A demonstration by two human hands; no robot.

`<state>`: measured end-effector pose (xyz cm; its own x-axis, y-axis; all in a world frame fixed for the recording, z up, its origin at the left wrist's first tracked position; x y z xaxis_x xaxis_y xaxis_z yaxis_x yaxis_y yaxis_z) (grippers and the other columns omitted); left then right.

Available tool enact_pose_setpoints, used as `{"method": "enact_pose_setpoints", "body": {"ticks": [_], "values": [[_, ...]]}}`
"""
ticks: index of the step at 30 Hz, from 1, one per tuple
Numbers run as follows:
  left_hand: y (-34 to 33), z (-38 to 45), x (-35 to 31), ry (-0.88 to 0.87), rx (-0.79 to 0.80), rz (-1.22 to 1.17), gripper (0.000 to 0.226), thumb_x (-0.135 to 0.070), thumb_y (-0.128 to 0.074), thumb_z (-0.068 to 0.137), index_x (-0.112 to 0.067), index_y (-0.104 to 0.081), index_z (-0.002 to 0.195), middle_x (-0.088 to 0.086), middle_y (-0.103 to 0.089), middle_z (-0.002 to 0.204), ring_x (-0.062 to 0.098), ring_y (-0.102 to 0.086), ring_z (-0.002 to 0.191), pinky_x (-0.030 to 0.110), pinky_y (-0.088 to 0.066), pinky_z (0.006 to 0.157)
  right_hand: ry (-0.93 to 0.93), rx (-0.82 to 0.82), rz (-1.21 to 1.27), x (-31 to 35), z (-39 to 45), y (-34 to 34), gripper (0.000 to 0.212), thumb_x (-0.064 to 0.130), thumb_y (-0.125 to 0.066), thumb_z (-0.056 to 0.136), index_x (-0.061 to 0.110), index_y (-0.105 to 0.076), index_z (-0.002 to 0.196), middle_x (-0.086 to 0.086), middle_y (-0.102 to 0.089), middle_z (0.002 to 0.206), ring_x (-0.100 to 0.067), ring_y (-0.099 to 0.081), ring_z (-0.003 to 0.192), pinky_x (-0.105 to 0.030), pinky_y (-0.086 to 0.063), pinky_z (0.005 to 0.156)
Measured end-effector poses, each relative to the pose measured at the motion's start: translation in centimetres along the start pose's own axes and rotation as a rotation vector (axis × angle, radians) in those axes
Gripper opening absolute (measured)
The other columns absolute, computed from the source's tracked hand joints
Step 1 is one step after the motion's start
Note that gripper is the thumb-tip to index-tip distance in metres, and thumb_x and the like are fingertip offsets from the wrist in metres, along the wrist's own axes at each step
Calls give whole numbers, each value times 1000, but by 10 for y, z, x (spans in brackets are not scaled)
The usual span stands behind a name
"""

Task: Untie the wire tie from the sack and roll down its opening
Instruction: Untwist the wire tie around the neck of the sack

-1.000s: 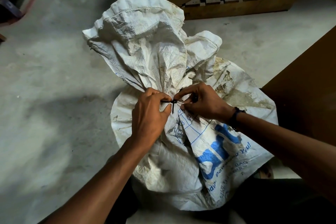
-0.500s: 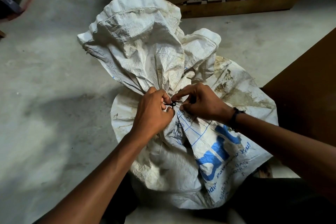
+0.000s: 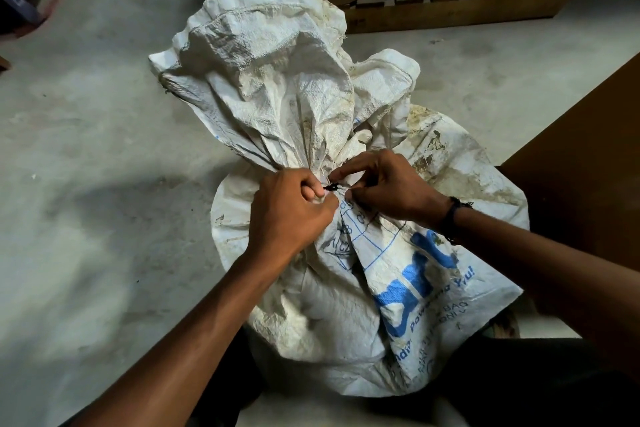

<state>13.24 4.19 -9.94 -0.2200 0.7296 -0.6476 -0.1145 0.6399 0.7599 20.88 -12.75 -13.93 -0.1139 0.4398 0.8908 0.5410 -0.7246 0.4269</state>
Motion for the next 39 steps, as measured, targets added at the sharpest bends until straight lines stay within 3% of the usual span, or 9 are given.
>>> {"method": "enact_pose_setpoints", "body": {"ticks": [1, 5, 9, 12, 17, 24, 30, 35, 39], "values": [[0, -2, -1, 28, 16, 39, 20, -37, -81, 74, -22, -68, 70, -9, -62, 61, 8, -59, 55, 26, -53, 57, -1, 1, -3, 0, 0, 1, 41, -10, -72, 83, 18, -82, 110, 9, -80, 103, -13, -59, 48, -29, -45, 48], [0, -3, -5, 105, 16, 70, 17, -34, -83, 76, -23, -73, 69, -11, -66, 60, 9, -66, 58, 31, -61, 63, 26, -8, -8, 1, -1, 0, 43, -10, -70, 82, 20, -82, 110, 5, -80, 110, -40, -63, 57, -39, -48, 48], [-3, -2, -3, 171, 3, -5, 14, -26, -82, 79, -23, -73, 68, -9, -68, 59, 8, -64, 56, 33, -62, 63, 17, -9, 10, 1, 0, 0, 41, -9, -70, 83, 18, -81, 113, 6, -79, 113, -20, -59, 52, -29, -49, 52], [-4, 0, 2, 261, 61, -130, 13, -26, -85, 81, -21, -77, 73, -7, -72, 64, 6, -67, 61, 29, -60, 69, 11, -6, -1, 2, -1, 2, 41, -9, -70, 83, 18, -81, 112, 10, -79, 103, -16, -59, 51, -24, -46, 51], [-2, 10, 9, 390, 157, -247, 13, -30, -87, 83, -17, -81, 84, -2, -80, 79, 13, -77, 81, 27, -59, 80, 26, -15, -28, 6, -2, 3, 43, -11, -69, 82, 17, -81, 113, 7, -79, 109, -11, -68, 55, -18, -48, 52], [-9, 4, 3, 360, 22, -253, 14, -32, -83, 86, -18, -82, 86, -4, -77, 74, 8, -70, 69, 23, -54, 68, 46, -24, -29, 10, 0, 3, 46, -13, -67, 80, 13, -81, 115, -2, -81, 111, 12, -66, 61, -6, -44, 56], [-6, 7, 5, 389, 162, -230, 12, -27, -89, 79, -19, -80, 81, -9, -65, 60, 7, -62, 63, 21, -52, 66, 44, -17, -43, 12, -3, 6, 44, -12, -68, 82, 12, -81, 115, 1, -79, 107, 17, -62, 58, -6, -42, 52], [-10, 2, 3, 432, 43, -359, 14, -26, -89, 79, -16, -79, 83, 5, -79, 81, 19, -74, 77, 29, -59, 74, 70, -20, -69, 16, -3, 6, 45, -12, -66, 81, 13, -80, 116, 1, -80, 105, 23, -61, 63, -4, -43, 54], [-10, 4, 6, 443, 5, -393, 17, -32, -86, 83, -16, -80, 79, 2, -80, 76, 22, -78, 83, 40, -64, 82, 91, -28, -110, 20, -5, 5, 46, -12, -65, 79, 13, -81, 115, -2, -81, 102, 21, -62, 62, -4, -42, 53]]}}
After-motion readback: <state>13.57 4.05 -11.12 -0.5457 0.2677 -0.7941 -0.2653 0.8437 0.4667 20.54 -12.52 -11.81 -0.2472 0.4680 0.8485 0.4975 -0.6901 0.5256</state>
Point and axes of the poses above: each hand's wrist, its own z-axis towards the middle knuckle, its own y-axis out of the back of the hand, x = y × z, the point moved 2 cm from there along z, towards the middle knuckle
